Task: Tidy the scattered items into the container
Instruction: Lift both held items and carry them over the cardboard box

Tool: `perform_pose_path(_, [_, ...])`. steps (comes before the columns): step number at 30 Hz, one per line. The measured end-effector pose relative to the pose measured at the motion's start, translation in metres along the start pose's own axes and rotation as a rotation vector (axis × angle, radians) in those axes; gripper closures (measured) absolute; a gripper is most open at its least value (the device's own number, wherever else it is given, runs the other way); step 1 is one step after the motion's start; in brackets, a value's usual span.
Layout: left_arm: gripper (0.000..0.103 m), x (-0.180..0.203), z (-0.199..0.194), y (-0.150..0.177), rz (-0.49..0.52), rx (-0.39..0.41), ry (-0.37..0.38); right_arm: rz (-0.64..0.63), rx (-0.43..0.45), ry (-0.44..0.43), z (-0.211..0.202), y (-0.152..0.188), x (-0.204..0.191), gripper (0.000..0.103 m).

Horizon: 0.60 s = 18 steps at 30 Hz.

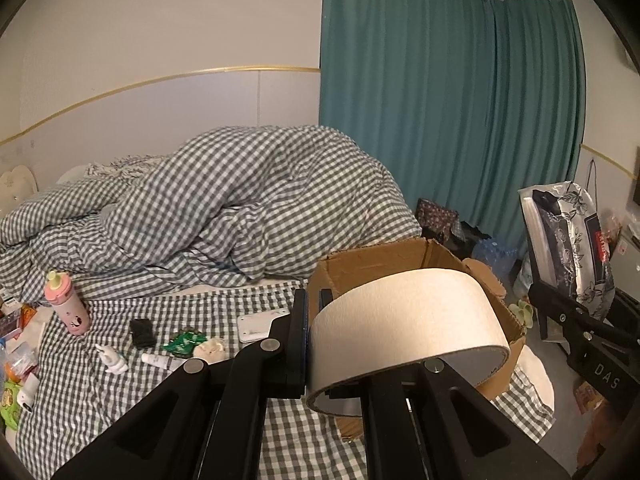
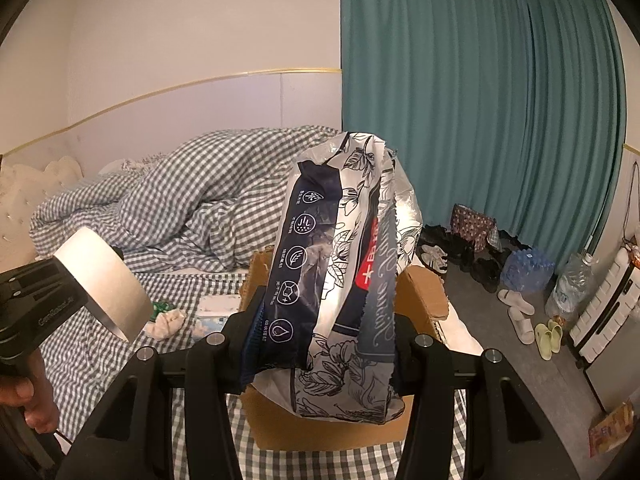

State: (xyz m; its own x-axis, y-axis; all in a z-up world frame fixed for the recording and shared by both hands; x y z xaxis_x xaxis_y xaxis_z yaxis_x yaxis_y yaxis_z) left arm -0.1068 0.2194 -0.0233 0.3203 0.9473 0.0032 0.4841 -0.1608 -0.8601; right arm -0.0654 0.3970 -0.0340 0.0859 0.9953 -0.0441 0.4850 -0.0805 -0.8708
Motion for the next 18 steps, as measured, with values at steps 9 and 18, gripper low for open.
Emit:
perform_pose_path(9, [0.098, 0.015, 0.035, -0.001, 0.008, -0.043, 0.017, 0.001, -0.042, 0.005, 0.030, 0.007, 0.024, 0.055])
perform_pose_path(18, [0.098, 0.035, 0.070, 0.006, 0.038, -0.097, 0.038, -0.004, -0.099, 0.019, 0.058, 0.018, 0.037, 0.054])
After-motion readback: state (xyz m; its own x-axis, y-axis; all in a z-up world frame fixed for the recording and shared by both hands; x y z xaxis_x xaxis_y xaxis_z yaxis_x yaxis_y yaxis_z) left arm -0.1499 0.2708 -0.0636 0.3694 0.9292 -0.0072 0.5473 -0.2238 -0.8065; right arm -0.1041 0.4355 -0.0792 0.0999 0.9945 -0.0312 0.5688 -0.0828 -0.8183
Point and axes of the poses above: each gripper's, at about its wrist camera, not at the fingertips, and z roughly the way its jaws point, x to its right, y to its underside, the point moved 10 cm from there along z, roughly the way its jaws point, and after that the axes turned 3 degrees about z, right-handed, at the moved point
